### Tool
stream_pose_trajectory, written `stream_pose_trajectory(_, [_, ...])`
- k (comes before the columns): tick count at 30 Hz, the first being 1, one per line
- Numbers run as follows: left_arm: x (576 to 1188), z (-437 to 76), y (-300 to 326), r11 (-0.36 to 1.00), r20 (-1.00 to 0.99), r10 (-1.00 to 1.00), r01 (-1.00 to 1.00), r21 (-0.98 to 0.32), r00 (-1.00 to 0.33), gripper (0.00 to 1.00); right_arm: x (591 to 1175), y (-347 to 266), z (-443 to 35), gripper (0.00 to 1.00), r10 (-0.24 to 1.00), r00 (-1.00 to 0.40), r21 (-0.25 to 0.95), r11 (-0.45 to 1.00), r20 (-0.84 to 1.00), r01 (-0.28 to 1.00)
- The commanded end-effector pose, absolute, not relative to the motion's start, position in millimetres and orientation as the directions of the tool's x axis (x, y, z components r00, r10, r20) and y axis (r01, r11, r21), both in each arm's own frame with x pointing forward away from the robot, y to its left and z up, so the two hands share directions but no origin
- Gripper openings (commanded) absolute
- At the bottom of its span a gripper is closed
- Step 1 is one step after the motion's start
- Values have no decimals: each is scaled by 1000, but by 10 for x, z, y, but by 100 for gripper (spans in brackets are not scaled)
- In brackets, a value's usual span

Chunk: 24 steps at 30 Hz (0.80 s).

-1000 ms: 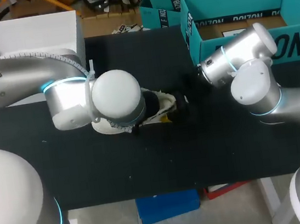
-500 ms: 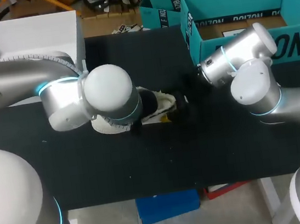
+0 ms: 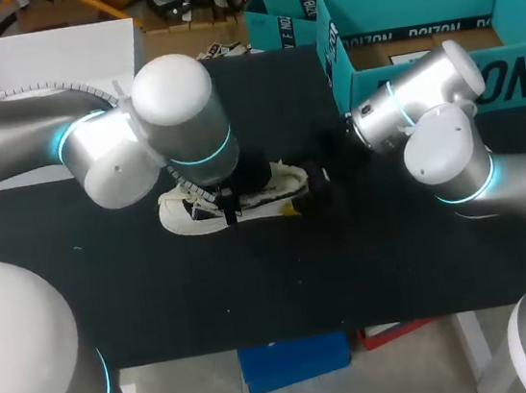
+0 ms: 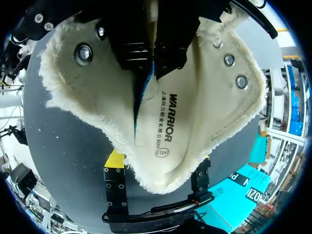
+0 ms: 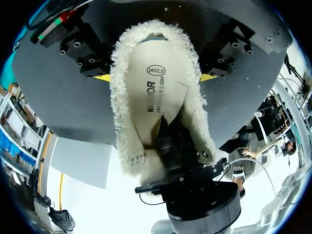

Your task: Take the shoe out of the shoebox, open the shoe tongue, remove and reinsert the insole, then place the shoe into the shoebox

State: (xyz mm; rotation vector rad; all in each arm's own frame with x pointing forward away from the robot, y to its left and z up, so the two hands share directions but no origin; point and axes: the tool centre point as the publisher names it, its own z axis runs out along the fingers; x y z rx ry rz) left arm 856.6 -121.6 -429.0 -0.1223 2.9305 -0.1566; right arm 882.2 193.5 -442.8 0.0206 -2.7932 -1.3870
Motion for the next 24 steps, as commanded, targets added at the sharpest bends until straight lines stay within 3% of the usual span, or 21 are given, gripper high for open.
stream_pose_trajectory(1, [8529, -4219, -1236, 996, -131, -62, -52, -77, -989, 0, 8841, 1905, -4449, 0, -20, -1000, 796, 605, 15, 0])
stream_pose_trajectory(24, [8532, -3955, -1246, 985, -15, 2, 5, -175, -1000, 0, 8841, 1905, -4449, 0, -20, -1000, 796, 605, 15, 0])
